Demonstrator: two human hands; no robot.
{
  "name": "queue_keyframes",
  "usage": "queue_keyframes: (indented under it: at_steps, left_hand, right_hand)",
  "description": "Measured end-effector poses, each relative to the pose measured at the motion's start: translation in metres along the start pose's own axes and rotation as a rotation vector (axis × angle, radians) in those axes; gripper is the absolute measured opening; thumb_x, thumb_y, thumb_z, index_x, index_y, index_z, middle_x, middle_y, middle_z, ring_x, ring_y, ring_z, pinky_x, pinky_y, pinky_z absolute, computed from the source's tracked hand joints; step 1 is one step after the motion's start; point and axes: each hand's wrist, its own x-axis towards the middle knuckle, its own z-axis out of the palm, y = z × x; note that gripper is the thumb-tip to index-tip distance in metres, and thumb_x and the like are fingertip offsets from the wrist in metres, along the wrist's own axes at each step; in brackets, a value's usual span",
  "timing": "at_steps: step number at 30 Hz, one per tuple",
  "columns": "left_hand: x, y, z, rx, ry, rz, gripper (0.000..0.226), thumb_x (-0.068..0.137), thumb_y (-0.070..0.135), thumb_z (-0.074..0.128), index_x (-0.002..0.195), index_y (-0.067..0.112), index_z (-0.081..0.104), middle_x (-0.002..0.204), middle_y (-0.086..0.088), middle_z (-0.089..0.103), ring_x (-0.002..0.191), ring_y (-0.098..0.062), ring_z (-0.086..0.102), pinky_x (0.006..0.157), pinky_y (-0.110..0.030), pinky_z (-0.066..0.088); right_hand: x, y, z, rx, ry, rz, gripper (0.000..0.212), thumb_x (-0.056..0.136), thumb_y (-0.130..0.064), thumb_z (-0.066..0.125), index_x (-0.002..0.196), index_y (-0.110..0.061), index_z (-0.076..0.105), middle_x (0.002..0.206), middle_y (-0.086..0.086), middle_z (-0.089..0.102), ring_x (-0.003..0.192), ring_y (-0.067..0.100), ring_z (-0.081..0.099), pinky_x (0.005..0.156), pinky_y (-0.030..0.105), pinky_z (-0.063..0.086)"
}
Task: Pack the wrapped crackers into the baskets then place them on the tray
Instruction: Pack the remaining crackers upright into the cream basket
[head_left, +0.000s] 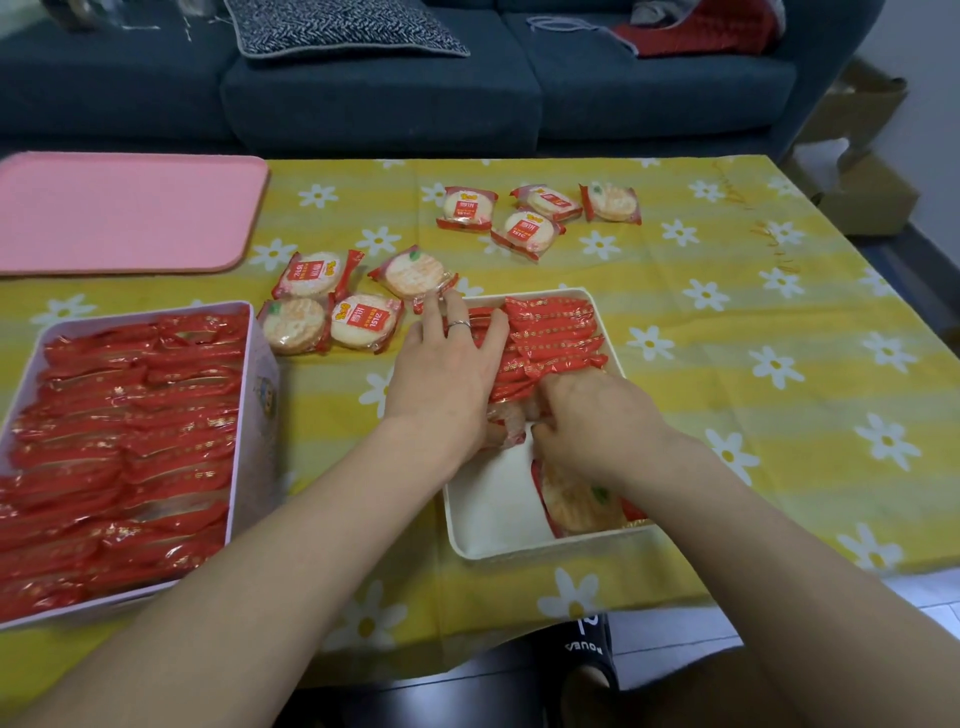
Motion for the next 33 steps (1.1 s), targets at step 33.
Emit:
queue_keyframes:
  at_steps: [33]
  left_hand:
    - [0.002, -0.025, -0.015, -0.308, 0.033, 0.383, 0.054, 0.073, 0.039, 0.080, 0.117, 0.028, 0.052, 0.154, -0.001, 0.030, 0.134, -0.027, 0.039, 0.105, -0.039, 0.037]
  right_hand:
    - [0.009, 0.005, 0.007, 0.198, -0.192, 0.011, 0.014, 0.085, -0.035, 0.055, 0.083, -0.022, 0.052, 0.085, 0.001, 0.056, 0.087, 0.028, 0.060, 0.075, 0.039, 0.054]
